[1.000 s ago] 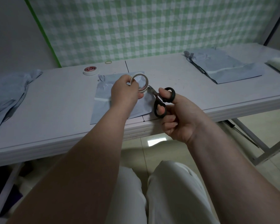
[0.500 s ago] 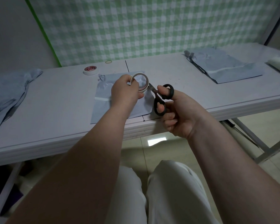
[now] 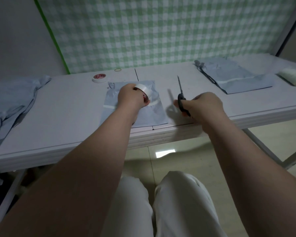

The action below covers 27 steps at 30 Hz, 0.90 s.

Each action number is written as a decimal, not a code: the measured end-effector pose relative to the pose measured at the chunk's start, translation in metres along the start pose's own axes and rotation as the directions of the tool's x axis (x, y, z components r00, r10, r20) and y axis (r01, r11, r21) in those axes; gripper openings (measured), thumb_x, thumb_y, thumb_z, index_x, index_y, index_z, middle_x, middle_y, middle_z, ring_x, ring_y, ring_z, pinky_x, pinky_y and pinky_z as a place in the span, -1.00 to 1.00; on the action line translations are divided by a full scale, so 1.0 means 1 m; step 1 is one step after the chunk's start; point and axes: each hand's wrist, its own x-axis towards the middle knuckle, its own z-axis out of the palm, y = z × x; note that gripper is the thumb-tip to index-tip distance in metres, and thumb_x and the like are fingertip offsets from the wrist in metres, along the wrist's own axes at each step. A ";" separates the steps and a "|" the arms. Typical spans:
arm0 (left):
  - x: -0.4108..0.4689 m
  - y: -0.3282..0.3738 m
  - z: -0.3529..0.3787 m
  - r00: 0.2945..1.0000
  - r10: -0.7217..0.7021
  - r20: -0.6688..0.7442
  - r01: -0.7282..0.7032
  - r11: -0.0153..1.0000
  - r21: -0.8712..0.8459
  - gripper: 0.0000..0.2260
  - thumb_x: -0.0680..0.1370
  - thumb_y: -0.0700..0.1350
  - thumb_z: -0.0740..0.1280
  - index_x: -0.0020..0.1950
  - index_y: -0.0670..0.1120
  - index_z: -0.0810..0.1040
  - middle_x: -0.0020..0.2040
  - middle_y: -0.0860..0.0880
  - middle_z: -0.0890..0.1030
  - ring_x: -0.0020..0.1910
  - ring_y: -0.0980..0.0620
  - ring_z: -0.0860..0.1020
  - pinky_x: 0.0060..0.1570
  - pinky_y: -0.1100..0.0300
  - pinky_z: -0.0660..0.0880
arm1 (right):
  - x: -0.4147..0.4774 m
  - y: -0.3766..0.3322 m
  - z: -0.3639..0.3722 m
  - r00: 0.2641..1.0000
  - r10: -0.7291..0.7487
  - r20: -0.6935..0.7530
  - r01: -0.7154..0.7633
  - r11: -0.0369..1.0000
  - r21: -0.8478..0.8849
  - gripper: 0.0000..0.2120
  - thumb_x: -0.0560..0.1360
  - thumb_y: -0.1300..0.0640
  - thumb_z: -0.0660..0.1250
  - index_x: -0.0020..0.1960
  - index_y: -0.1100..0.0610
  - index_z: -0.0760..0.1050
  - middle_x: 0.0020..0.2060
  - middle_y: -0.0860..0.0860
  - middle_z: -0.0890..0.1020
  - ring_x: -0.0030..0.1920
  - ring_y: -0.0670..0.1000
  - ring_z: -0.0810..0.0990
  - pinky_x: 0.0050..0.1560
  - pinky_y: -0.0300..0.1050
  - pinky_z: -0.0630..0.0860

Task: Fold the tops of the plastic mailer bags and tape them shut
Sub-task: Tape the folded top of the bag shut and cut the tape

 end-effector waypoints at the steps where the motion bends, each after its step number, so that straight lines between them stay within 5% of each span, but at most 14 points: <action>1: -0.002 0.004 -0.002 0.999 0.040 -0.024 -0.039 0.997 0.060 -0.82 0.54 -0.37 0.22 0.09 -0.21 0.51 -0.07 -0.13 0.53 -0.31 0.05 0.52 -0.52 0.34 0.49 | 0.004 -0.001 0.000 0.997 -0.058 -0.048 0.050 0.988 -0.147 -0.68 0.40 -0.03 0.39 -0.40 0.16 0.46 -0.55 -0.01 0.44 -0.47 -0.01 0.40 -0.48 -0.19 0.20; 4: -0.004 0.014 -0.015 0.979 0.173 -0.113 -0.145 0.965 0.221 -0.79 0.50 -0.36 0.25 0.05 -0.10 0.42 0.02 -0.09 0.54 -0.38 0.05 0.57 -0.55 0.24 0.51 | 0.013 -0.002 0.003 0.985 -0.146 -0.093 0.103 0.926 -0.363 -0.62 0.38 -0.03 0.41 -0.41 0.15 0.32 -0.48 0.03 0.36 -0.46 0.02 0.33 -0.50 -0.19 0.12; 10: 0.011 0.022 -0.082 0.926 0.330 -0.186 -0.148 0.768 0.624 -0.85 0.41 -0.26 0.33 -0.05 -0.15 0.60 -0.02 -0.01 0.64 -0.04 -0.05 0.62 0.00 0.16 0.52 | 0.019 -0.007 0.012 0.979 -0.153 -0.133 0.074 0.881 -0.468 -0.67 0.39 0.09 0.45 -0.32 0.16 0.31 -0.14 0.15 0.54 -0.20 0.12 0.40 -0.25 -0.18 0.32; 13: 0.015 0.019 -0.115 0.913 0.312 -0.262 -0.045 0.715 0.697 -0.82 0.40 -0.27 0.31 -0.05 -0.16 0.63 -0.07 -0.12 0.67 -0.01 -0.09 0.60 -0.13 0.20 0.42 | 0.016 -0.009 0.017 0.966 -0.191 -0.173 0.094 0.887 -0.452 -0.97 0.44 0.24 0.29 -0.13 0.21 0.47 0.02 0.18 0.56 -0.05 0.20 0.51 -0.13 -0.14 0.36; 16: 0.017 0.011 -0.137 0.901 0.289 -0.324 0.051 0.670 0.740 -0.85 0.45 -0.28 0.32 -0.02 -0.23 0.62 -0.03 -0.18 0.64 0.03 -0.16 0.57 -0.15 0.15 0.39 | 0.012 -0.015 0.027 0.940 -0.268 -0.213 0.155 0.888 -0.432 -0.76 0.46 0.27 0.20 0.05 0.15 0.58 0.02 0.14 0.59 0.03 0.20 0.54 -0.12 -0.14 0.37; 25: 0.014 -0.001 -0.148 0.910 0.252 -0.329 0.071 0.688 0.722 -0.81 0.46 -0.25 0.30 0.05 -0.24 0.57 0.03 -0.15 0.59 0.08 -0.18 0.53 -0.16 0.18 0.33 | 0.017 -0.032 0.049 0.981 -0.186 -0.054 0.162 0.941 -0.298 -0.89 0.49 0.17 0.27 -0.06 0.18 0.54 -0.08 0.14 0.57 -0.07 0.17 0.52 -0.16 -0.17 0.33; 27: 0.011 0.003 -0.141 0.905 0.296 -0.307 0.014 0.698 0.716 -0.86 0.45 -0.27 0.27 -0.02 -0.20 0.56 -0.13 -0.07 0.54 0.02 -0.13 0.52 -0.17 0.21 0.30 | 0.021 -0.036 0.051 0.989 -0.141 -0.046 0.122 0.948 -0.294 -0.89 0.50 0.15 0.28 -0.15 0.19 0.44 -0.16 0.11 0.49 -0.15 0.16 0.47 -0.19 -0.16 0.33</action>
